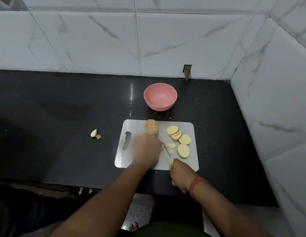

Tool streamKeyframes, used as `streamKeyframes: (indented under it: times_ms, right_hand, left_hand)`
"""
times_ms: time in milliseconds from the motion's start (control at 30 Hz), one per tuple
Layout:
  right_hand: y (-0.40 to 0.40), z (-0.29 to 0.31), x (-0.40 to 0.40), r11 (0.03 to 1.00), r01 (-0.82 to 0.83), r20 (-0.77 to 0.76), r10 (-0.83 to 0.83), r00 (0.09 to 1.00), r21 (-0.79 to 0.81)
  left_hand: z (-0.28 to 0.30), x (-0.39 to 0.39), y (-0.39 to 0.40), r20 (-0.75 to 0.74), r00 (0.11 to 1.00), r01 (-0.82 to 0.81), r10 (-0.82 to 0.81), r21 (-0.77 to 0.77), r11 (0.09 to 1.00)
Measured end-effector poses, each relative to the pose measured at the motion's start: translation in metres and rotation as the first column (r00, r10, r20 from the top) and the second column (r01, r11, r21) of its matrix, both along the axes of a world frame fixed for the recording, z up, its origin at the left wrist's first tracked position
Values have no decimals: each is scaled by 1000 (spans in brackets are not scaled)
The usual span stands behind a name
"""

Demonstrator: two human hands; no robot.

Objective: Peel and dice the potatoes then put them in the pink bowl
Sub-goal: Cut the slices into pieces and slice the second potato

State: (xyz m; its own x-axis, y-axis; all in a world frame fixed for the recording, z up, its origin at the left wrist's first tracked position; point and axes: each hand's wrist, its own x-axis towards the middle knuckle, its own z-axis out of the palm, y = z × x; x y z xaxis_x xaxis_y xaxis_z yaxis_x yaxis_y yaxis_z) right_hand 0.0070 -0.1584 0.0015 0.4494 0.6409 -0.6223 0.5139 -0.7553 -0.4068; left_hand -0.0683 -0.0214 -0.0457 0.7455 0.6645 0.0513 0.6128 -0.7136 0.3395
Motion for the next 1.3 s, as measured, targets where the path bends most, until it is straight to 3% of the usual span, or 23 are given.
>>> streamKeyframes:
  times_ms: [300,467,600,767,1000,1300]
  right_hand:
    - [-25,3,-4,999,-44,-26,43,999,-20]
    - [-37,10,-2,981,122,-24,-119,993,152]
    - [-34,12,6,919,257,-38,-258,965,298]
    - [-33,14,7,862,315,-73,-312,947,397]
    - [-44,11,9,864,335,-95,-324,941,376]
    - [-47,15,7,873,329,-120,-307,944,360]
  left_hand:
    - [-1,-2,-2,22,1000,-10,9,56,998]
    - [-2,-3,-7,45,999,-12,6,141,990]
    - [-1,12,-16,14,983,173,-185,283,943]
    - [-1,26,-25,-77,944,328,-321,336,883]
    - [-3,7,-10,-181,970,220,-160,389,895]
    - [-9,-3,-6,-194,974,186,-117,390,902]
